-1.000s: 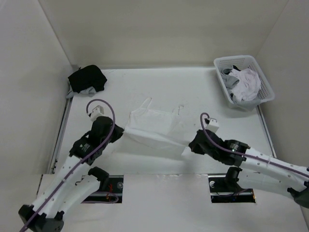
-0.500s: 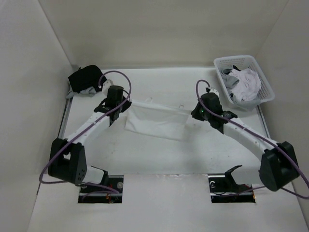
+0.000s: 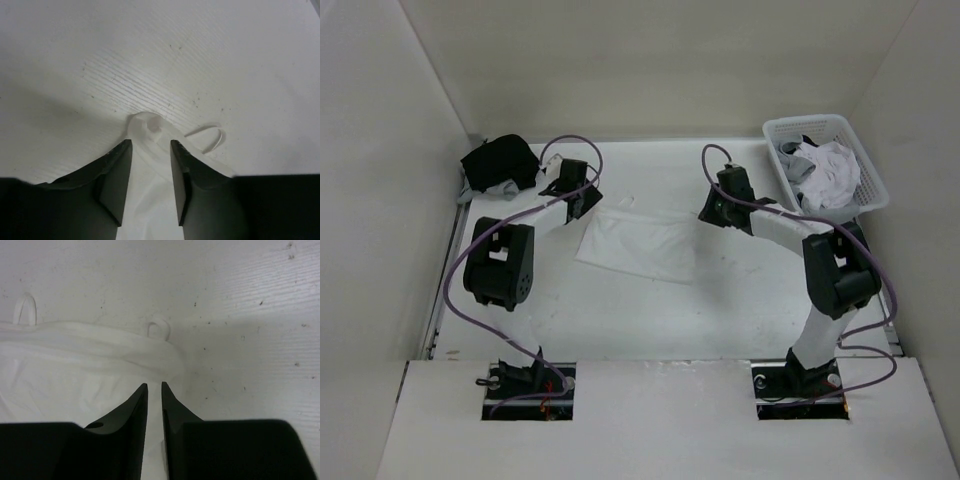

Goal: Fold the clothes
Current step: Fold the tank top

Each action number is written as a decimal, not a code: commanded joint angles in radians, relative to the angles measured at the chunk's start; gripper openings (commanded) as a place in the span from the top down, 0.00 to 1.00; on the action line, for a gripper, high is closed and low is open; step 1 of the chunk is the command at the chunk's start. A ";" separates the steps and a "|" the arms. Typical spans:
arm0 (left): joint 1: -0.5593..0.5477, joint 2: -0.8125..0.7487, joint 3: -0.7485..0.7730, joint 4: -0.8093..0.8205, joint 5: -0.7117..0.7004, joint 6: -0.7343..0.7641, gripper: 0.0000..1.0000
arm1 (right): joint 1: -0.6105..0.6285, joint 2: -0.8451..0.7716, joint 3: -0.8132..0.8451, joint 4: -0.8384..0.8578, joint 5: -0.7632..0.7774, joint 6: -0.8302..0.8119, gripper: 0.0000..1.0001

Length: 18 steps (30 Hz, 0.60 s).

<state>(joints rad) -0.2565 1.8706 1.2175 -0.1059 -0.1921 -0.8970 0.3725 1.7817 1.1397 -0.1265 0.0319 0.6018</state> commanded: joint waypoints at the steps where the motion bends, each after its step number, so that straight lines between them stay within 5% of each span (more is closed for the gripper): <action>1: 0.017 -0.108 -0.008 0.038 -0.032 0.001 0.57 | -0.005 -0.024 0.048 0.036 0.006 -0.008 0.72; 5: 0.026 -0.302 -0.198 0.071 -0.136 0.012 0.50 | 0.033 -0.146 -0.046 0.042 0.086 -0.005 0.61; 9: 0.027 -0.444 -0.416 0.074 -0.098 0.003 0.54 | 0.099 -0.295 -0.213 0.071 0.134 0.029 0.53; 14: 0.029 -0.563 -0.627 0.095 -0.009 -0.009 0.61 | 0.234 -0.422 -0.449 0.154 0.100 0.107 0.91; 16: 0.056 -0.588 -0.679 0.101 0.022 -0.016 0.61 | 0.285 -0.456 -0.517 0.189 0.099 0.139 0.90; 18: 0.079 -0.587 -0.711 0.126 0.045 -0.016 0.61 | 0.312 -0.461 -0.560 0.217 0.100 0.165 0.78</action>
<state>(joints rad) -0.2096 1.3209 0.5350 -0.0414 -0.1993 -0.9016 0.6582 1.3449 0.6262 -0.0078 0.1253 0.7074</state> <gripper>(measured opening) 0.395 0.192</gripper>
